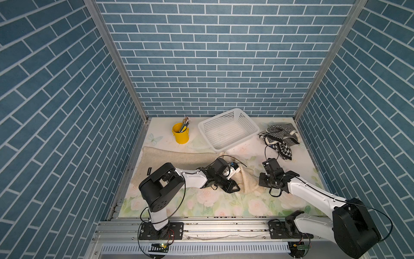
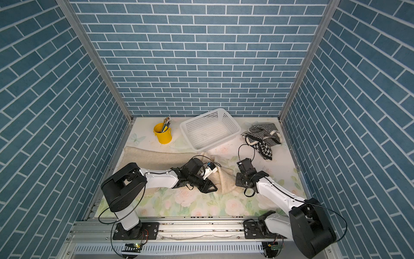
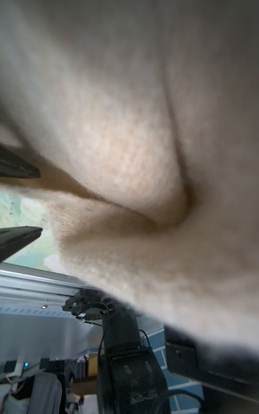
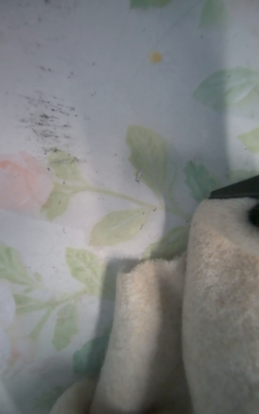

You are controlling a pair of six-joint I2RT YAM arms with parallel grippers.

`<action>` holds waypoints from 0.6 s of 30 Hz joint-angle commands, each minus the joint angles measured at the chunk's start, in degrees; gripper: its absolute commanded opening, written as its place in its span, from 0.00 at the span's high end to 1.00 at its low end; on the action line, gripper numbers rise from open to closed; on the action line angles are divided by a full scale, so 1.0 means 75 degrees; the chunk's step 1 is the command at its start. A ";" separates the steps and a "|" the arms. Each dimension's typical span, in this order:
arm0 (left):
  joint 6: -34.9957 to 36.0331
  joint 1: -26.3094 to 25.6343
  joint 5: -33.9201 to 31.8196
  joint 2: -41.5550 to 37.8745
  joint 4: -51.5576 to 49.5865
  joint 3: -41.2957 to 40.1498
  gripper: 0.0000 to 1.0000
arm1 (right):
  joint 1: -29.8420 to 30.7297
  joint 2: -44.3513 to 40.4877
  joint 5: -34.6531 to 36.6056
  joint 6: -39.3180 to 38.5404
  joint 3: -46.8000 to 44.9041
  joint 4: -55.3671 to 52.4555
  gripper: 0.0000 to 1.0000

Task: Roll up the scarf and place it into the basket
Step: Flatten out the scarf at the center of the board.

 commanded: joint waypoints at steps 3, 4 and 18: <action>-0.0027 -0.0003 0.0222 0.0298 0.0060 0.0514 1.00 | -0.0044 -0.0315 -0.0037 -0.0196 0.0136 -0.0193 1.00; 0.0051 -0.0001 0.0238 0.0083 -0.0059 0.0569 1.00 | -0.0042 -0.0387 0.0003 -0.0213 0.0201 -0.0306 1.00; 0.0595 0.2353 -0.0812 -0.4433 -0.1670 0.1714 1.00 | 0.0179 -0.2023 -0.0407 -0.0580 0.1543 -0.1579 1.00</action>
